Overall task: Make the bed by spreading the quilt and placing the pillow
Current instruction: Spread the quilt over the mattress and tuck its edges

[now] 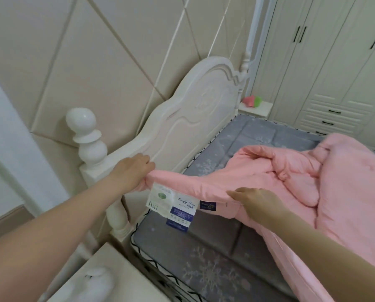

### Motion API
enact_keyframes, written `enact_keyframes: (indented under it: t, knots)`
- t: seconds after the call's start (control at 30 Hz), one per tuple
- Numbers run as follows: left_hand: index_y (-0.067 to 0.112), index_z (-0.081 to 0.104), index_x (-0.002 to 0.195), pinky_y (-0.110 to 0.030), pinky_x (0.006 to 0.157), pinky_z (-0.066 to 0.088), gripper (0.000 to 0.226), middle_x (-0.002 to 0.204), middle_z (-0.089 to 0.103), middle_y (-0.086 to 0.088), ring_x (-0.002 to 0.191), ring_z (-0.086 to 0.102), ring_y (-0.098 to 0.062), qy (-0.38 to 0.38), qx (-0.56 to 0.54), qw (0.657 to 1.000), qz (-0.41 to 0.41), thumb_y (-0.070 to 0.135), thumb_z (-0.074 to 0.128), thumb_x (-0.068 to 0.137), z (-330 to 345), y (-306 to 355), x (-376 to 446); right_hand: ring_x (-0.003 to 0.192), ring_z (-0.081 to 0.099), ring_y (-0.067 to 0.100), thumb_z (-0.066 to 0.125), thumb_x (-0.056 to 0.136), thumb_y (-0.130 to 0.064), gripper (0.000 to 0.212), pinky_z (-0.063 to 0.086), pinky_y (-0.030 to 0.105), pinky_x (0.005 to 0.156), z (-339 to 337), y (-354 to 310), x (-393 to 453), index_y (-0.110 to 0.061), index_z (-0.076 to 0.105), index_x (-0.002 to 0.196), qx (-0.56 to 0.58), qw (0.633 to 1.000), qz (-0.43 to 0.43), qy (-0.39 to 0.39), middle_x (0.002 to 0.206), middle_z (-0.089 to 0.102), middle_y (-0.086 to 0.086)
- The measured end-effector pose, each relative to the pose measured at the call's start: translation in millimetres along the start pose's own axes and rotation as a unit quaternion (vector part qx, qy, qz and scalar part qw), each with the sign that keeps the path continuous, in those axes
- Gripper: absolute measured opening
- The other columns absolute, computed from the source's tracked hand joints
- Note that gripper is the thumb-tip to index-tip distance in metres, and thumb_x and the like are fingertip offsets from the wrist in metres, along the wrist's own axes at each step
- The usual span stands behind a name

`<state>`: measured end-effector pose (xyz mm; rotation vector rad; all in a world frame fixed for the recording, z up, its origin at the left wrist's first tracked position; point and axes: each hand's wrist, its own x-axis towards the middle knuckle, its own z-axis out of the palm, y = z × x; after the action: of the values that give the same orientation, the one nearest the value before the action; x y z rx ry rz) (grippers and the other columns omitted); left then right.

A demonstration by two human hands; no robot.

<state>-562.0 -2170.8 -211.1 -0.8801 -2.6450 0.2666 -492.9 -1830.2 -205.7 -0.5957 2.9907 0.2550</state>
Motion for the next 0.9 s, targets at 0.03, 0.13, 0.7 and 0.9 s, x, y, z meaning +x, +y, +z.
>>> enact_keyframes:
  t: [0.03,0.13,0.7,0.9]
  knots:
    - [0.01,0.054,0.063,-0.021,0.039,0.023,0.03,0.061,0.049,-0.008,0.05,0.053,-0.027,0.012,0.001,1.0,0.006,0.011,0.078,0.045,3,-14,0,0.117,0.054,0.024,0.041,0.087,-0.009,0.063,0.046,0.032,0.083,4,-11,12,-0.035,0.031,0.143,0.004,1.0,0.005,-0.004,0.138,0.047,-0.006]
    - [0.01,0.055,0.064,-0.021,0.041,0.023,0.023,0.06,0.049,-0.008,0.052,0.053,-0.027,0.02,0.0,1.0,0.024,0.011,0.074,0.05,20,-53,-2,0.116,0.054,0.025,0.042,0.089,-0.011,0.061,0.046,0.033,0.083,25,-44,43,-0.034,0.031,0.143,0.021,1.0,0.012,-0.019,0.139,0.047,-0.007]
    - [0.007,0.059,0.065,-0.023,0.038,0.028,0.041,0.066,0.052,-0.011,0.059,0.055,-0.029,-0.103,-0.065,0.992,0.034,-0.013,0.077,0.034,258,-53,-106,0.112,0.056,0.025,0.048,0.09,-0.017,0.06,0.046,0.031,0.072,223,-157,101,-0.03,0.026,0.144,0.088,0.987,0.034,-0.128,0.14,0.044,-0.006]
    - [0.006,0.055,0.065,-0.021,0.036,0.027,0.045,0.068,0.049,-0.011,0.062,0.053,-0.031,-0.152,-0.09,0.984,0.014,-0.011,0.081,0.032,303,-47,-118,0.108,0.058,0.024,0.051,0.088,-0.014,0.062,0.048,0.032,0.068,258,-167,109,-0.031,0.028,0.144,0.104,0.986,0.042,-0.122,0.136,0.048,-0.005]
